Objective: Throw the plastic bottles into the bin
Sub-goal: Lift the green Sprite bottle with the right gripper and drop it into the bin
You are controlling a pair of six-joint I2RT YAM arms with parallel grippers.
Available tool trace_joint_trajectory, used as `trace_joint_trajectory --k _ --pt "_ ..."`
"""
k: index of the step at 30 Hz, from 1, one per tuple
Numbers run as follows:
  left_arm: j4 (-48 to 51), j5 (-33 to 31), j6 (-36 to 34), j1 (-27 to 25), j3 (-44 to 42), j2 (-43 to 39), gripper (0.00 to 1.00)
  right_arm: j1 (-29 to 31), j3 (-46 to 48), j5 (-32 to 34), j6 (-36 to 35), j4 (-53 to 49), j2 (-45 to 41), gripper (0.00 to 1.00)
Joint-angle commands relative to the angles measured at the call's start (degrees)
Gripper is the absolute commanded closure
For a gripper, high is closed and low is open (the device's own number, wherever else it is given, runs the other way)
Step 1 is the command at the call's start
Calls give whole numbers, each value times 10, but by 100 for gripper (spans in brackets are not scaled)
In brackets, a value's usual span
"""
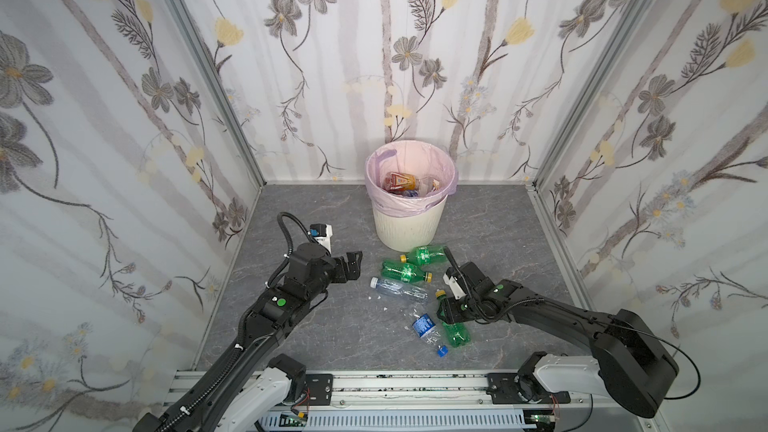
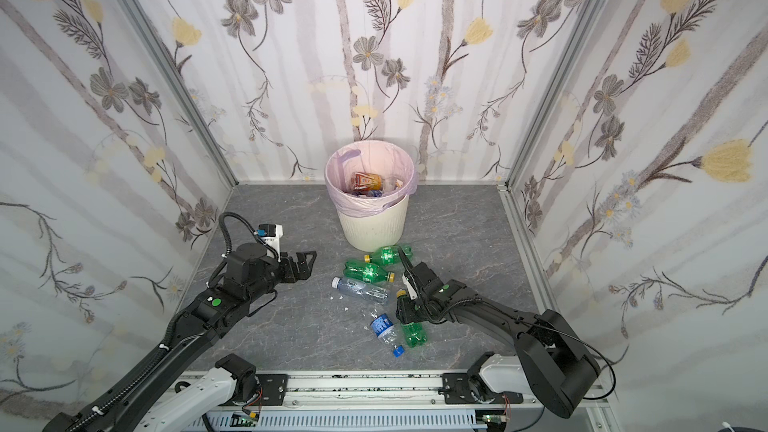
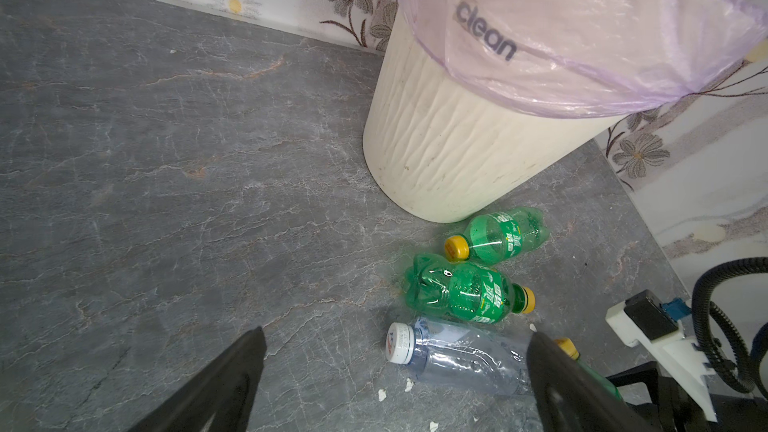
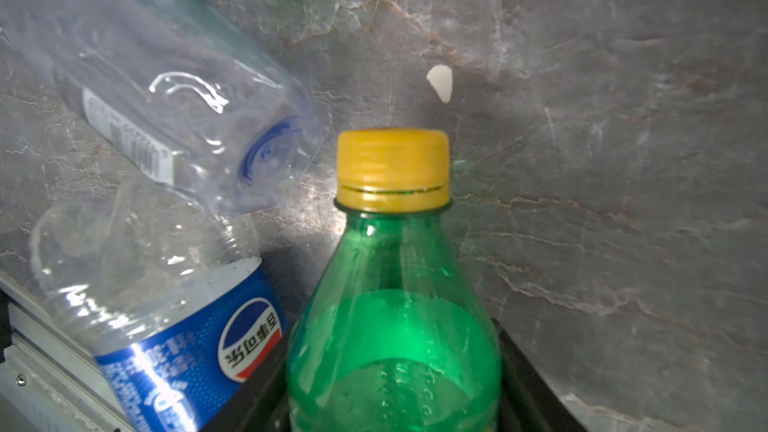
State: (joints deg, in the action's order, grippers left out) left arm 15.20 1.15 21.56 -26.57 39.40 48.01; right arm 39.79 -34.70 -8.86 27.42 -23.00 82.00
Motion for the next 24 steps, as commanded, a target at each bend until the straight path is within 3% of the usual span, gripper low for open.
trace_joint_trajectory --k 1,13,24 --pt "-7 -2 1 0 0 -2 0 0 -8 37 14 12 -25 44" --pt "-4 -4 4 0 10 -4 0 -8 -62 182 1 17 -218 50" --pt "-4 -4 21 0 12 -4 0 -42 -76 199 -89 138 -363 50"
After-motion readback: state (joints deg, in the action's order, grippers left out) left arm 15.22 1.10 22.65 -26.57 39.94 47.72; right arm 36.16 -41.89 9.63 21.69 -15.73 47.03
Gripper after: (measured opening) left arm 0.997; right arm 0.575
